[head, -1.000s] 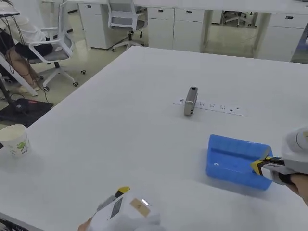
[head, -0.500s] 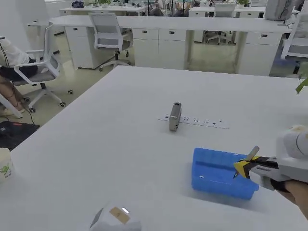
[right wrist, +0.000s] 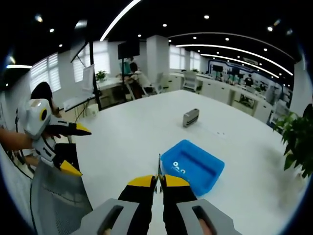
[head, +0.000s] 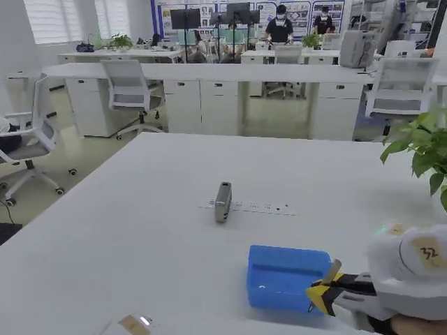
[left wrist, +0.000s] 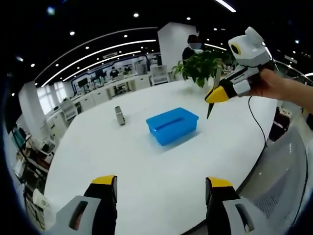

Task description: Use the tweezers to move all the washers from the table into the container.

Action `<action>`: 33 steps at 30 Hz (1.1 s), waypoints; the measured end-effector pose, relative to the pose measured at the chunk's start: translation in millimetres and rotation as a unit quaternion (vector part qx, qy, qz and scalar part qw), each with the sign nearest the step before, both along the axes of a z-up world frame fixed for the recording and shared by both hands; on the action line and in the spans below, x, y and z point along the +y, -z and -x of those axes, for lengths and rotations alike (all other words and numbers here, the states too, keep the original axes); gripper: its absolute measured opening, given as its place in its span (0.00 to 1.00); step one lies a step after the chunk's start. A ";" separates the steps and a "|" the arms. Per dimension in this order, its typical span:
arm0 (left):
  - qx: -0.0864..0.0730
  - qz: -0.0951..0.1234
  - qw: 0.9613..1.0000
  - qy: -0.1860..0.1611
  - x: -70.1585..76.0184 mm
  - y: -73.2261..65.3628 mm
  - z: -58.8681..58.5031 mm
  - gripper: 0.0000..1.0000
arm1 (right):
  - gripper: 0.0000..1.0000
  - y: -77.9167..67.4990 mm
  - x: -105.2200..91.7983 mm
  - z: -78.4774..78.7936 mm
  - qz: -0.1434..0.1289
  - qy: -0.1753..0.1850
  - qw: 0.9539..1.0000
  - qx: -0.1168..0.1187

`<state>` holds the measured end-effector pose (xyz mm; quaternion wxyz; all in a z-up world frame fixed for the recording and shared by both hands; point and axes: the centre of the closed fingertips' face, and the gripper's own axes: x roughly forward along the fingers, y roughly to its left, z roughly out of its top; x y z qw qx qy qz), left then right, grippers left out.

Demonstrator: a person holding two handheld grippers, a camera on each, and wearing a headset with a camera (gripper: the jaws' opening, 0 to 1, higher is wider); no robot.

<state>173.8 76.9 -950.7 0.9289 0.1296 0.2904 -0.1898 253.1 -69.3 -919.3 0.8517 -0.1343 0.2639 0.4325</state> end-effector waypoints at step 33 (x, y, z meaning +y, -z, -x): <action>0.022 0.216 0.949 0.227 -90.2 -91.0 -2.7 0.40 | 0.03 -12.1 42.2 75.6 -0.018 -0.190 0.982 0.013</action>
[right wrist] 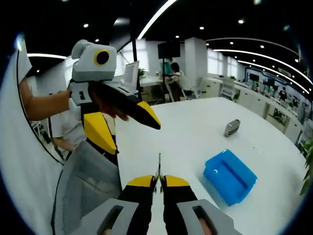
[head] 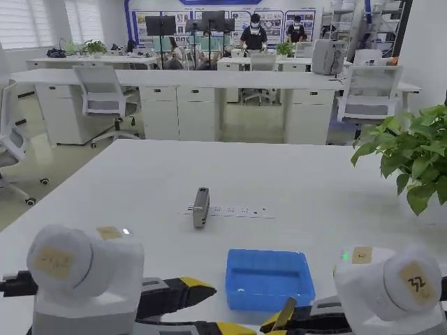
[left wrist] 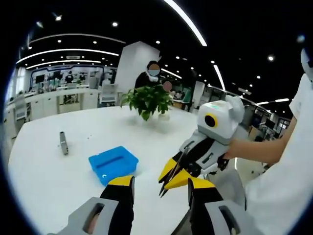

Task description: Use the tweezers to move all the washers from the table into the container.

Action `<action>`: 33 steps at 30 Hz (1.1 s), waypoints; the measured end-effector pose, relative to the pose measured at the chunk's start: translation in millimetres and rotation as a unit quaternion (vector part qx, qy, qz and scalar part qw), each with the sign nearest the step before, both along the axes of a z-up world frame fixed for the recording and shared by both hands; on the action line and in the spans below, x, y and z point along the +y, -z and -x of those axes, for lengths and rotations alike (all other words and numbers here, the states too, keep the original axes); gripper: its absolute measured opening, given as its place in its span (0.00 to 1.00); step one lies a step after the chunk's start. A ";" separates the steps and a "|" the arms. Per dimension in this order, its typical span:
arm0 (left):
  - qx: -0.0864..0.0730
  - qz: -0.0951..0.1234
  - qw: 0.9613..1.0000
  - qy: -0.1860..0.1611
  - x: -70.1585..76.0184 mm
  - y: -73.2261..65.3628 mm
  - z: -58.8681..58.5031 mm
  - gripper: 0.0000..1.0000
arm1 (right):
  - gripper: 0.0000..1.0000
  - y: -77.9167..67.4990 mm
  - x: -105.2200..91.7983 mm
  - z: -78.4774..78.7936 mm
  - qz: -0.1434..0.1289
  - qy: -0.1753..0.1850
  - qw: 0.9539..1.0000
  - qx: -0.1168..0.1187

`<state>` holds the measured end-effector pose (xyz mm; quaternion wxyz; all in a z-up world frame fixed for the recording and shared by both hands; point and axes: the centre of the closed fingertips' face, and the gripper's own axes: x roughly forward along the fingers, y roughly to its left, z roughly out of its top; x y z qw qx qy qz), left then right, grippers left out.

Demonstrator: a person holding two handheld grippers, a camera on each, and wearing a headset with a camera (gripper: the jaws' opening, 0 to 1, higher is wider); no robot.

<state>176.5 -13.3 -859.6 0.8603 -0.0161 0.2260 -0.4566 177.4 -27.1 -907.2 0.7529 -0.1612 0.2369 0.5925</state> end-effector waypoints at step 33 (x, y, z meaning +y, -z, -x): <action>-0.026 0.049 0.983 0.177 -41.6 -14.0 26.4 0.04 | 0.03 8.4 11.0 38.7 0.027 -0.131 0.990 0.052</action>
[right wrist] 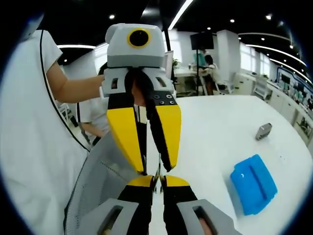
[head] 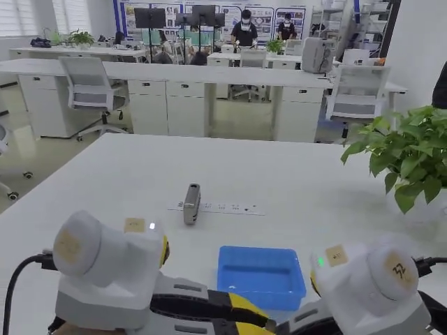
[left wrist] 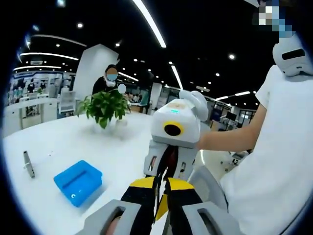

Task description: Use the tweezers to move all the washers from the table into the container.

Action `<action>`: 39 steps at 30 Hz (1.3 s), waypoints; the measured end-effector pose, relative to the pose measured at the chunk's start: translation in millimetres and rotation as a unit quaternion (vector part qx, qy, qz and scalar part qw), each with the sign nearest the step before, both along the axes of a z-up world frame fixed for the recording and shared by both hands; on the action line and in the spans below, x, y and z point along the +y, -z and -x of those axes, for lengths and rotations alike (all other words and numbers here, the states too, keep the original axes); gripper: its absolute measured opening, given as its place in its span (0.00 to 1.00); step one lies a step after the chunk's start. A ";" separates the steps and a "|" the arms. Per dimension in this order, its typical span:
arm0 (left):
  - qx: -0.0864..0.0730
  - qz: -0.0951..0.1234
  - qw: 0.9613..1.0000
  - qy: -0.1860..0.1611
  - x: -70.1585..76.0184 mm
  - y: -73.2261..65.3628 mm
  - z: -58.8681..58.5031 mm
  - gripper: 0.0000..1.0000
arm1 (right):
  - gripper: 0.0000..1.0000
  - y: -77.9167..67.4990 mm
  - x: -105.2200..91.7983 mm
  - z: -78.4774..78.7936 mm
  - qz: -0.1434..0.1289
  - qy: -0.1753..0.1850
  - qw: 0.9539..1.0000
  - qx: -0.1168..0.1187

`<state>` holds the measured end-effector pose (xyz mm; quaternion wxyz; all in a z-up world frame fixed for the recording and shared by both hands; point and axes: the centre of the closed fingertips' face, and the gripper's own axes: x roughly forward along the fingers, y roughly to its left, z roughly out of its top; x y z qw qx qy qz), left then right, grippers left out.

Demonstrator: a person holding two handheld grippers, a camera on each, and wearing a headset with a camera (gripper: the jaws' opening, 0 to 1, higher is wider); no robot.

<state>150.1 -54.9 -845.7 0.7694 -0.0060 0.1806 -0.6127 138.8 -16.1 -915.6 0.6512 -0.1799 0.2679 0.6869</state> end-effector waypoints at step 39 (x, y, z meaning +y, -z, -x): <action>-0.042 -0.001 0.999 0.009 3.6 -18.8 -15.0 0.00 | 0.06 17.1 -11.7 -14.8 -0.030 0.050 0.998 0.017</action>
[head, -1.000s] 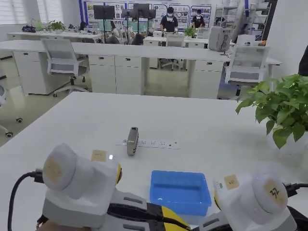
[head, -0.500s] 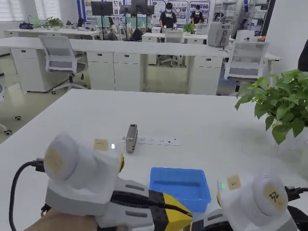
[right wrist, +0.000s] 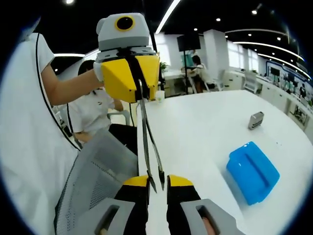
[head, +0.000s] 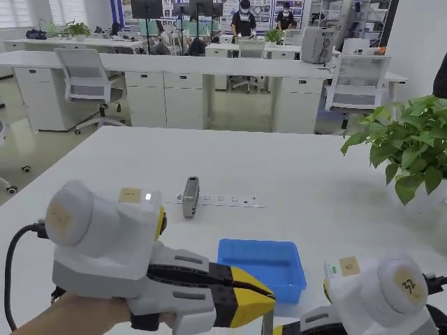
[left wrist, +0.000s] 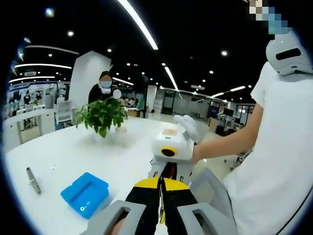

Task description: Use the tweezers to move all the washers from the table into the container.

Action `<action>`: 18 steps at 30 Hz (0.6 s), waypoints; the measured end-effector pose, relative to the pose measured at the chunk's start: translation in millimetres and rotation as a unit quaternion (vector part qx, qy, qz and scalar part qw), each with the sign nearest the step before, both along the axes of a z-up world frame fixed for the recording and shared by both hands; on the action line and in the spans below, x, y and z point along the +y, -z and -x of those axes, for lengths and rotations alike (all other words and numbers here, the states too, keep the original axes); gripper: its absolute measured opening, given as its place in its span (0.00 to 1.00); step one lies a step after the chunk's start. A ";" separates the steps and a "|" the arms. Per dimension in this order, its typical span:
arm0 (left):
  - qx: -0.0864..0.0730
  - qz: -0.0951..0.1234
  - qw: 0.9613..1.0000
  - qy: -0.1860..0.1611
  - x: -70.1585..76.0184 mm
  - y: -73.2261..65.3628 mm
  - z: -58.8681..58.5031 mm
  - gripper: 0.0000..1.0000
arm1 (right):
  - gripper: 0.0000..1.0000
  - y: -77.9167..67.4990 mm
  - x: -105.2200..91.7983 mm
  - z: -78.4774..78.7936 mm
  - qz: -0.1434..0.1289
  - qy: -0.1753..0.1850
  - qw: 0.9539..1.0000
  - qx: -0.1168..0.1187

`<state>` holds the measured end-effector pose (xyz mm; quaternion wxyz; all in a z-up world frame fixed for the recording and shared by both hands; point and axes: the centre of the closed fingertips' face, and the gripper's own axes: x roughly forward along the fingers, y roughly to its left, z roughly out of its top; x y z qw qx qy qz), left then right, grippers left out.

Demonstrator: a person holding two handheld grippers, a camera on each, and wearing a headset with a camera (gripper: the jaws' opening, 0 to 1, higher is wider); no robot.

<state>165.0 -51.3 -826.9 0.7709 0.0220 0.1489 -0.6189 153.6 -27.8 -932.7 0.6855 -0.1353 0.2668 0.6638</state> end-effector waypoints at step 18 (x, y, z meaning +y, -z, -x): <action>-0.007 -0.098 0.995 -0.011 17.8 38.9 -1.4 0.00 | 0.05 24.3 -26.7 -19.0 0.086 -0.002 0.995 -0.054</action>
